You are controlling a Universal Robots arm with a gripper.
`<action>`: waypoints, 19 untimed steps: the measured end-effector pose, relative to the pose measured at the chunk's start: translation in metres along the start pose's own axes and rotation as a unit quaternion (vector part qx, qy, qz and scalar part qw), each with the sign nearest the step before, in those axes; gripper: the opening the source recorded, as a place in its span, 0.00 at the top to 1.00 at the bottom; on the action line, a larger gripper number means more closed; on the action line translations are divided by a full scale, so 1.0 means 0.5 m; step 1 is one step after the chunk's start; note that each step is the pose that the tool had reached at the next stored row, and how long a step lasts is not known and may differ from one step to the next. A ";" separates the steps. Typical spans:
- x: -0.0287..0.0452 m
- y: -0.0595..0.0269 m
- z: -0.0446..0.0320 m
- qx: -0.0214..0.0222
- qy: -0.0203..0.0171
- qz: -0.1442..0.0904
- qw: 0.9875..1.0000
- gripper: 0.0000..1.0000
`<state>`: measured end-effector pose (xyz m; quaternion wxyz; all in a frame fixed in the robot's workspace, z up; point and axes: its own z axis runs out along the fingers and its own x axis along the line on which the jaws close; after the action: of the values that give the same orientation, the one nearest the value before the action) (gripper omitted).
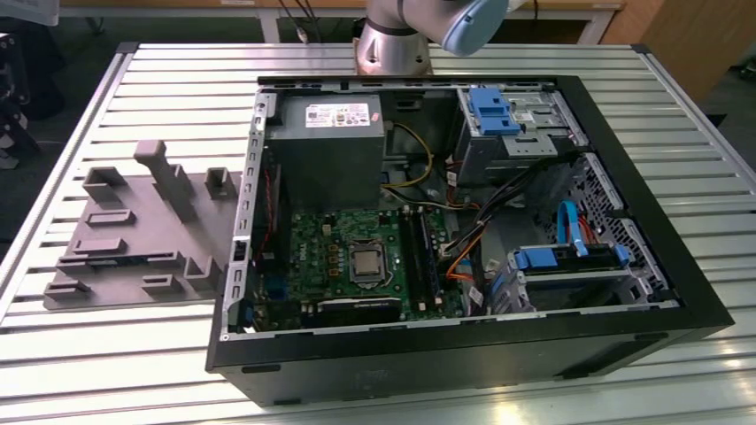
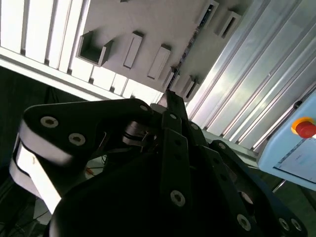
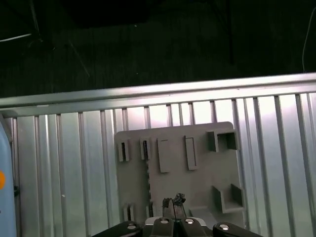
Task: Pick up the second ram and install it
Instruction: 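Pick up the second ram and move it above second insertion slot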
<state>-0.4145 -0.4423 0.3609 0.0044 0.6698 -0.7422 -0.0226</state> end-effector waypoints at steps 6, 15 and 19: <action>0.003 0.000 0.008 0.000 0.001 -0.014 1.000 0.84; 0.004 -0.001 0.026 0.000 0.002 -0.048 0.999 0.69; 0.004 -0.001 0.044 0.000 0.002 -0.047 0.999 0.69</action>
<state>-0.4149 -0.4440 0.3389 0.0047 0.7042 -0.7097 -0.0217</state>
